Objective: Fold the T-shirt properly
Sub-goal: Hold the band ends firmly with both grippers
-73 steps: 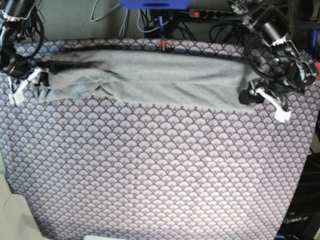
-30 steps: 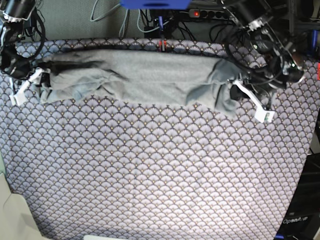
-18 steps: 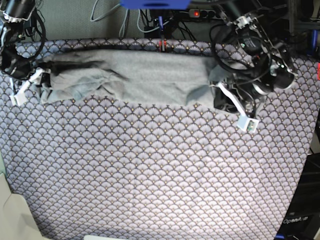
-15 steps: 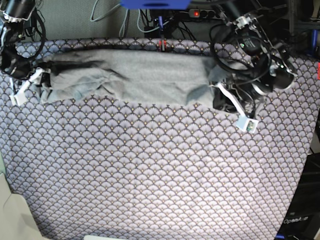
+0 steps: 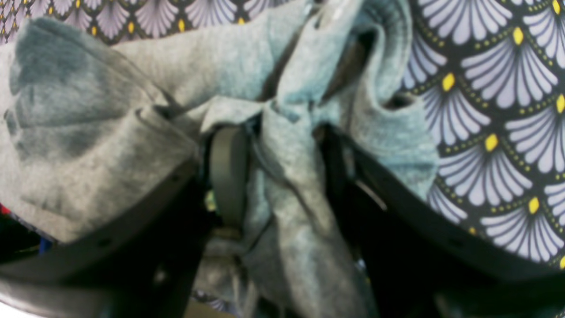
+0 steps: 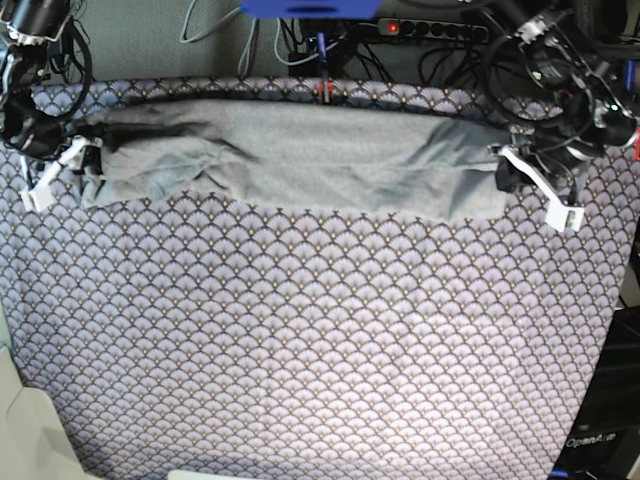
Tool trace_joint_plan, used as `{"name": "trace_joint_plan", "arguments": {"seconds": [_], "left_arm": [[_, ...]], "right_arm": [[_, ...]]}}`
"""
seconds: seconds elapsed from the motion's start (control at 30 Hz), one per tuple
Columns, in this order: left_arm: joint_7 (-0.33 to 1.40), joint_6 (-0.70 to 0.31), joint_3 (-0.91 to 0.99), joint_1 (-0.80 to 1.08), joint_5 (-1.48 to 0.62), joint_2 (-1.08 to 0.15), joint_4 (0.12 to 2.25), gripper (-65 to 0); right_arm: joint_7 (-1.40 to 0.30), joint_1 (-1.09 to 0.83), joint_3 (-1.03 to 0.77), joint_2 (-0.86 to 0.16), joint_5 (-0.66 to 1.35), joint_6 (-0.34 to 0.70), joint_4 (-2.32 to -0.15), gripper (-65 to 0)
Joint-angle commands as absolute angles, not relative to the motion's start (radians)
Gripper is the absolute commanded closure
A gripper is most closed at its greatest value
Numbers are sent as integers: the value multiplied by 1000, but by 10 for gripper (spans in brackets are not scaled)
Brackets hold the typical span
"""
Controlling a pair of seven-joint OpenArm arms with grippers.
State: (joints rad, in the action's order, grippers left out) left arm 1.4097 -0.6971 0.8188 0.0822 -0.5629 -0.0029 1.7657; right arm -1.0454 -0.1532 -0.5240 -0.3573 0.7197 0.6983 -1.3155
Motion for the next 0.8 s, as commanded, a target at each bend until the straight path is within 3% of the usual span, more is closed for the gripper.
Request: {"name": "trace_joint_plan", "arguments": {"seconds": [0.0, 0.2, 0.27, 0.43, 0.5, 0.6, 0.77], "left_arm": [[1396, -698, 832, 70, -595, -27, 1759, 0], [1396, -698, 843, 39, -633, -73, 1682, -22], [1396, -698, 843, 41, -631, -74, 1681, -105], [1396, -698, 845, 51, -631, -73, 1678, -400], [1396, -698, 845, 59, -633, -70, 1682, -479], [1396, -698, 845, 65, -633, -68, 1676, -533], [1396, -698, 845, 67, -633, -68, 1675, -537]], "right_arm": [[-1132, -165, -503, -344, 684, 698, -1305, -245], [-1132, -165, -453, -346, 684, 698, -1307, -244], [-1132, -165, -447, -346, 684, 698, -1307, -244], [-1132, -165, -447, -344, 684, 698, -1307, -244], [-1132, -165, -447, -344, 684, 698, -1307, -244], [-1132, -165, -447, -344, 684, 698, -1307, -244], [-1132, -165, -447, -344, 684, 698, -1307, -244]]}}
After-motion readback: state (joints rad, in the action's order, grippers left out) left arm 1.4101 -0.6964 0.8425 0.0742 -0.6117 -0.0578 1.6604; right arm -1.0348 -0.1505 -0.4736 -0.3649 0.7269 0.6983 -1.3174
